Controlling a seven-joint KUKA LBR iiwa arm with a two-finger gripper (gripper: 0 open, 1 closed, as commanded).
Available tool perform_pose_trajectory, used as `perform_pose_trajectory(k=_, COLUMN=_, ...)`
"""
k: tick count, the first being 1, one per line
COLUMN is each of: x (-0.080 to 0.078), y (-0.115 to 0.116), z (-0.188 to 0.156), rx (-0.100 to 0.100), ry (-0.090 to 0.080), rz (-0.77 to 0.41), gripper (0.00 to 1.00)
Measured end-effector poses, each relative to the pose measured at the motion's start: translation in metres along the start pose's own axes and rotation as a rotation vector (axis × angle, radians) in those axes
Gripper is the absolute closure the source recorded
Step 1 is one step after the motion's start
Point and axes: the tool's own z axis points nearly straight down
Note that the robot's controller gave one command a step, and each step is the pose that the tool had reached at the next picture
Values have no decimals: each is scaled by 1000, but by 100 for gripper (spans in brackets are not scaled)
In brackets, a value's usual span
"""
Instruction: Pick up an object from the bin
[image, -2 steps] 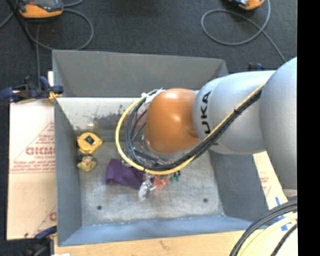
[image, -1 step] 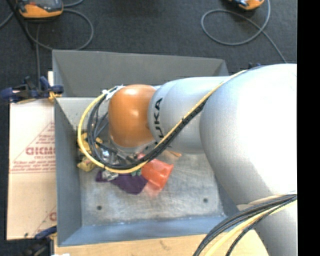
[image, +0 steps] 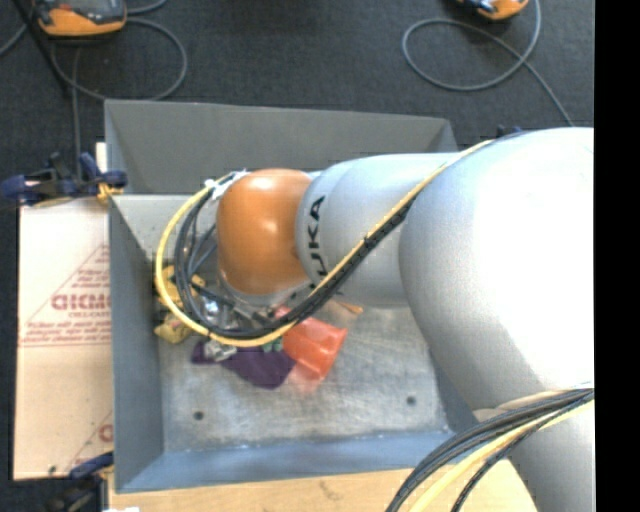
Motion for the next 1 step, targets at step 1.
perform_pose_trajectory(k=1, x=0, y=1, z=-36, rx=1, ry=10, rz=-2, gripper=100)
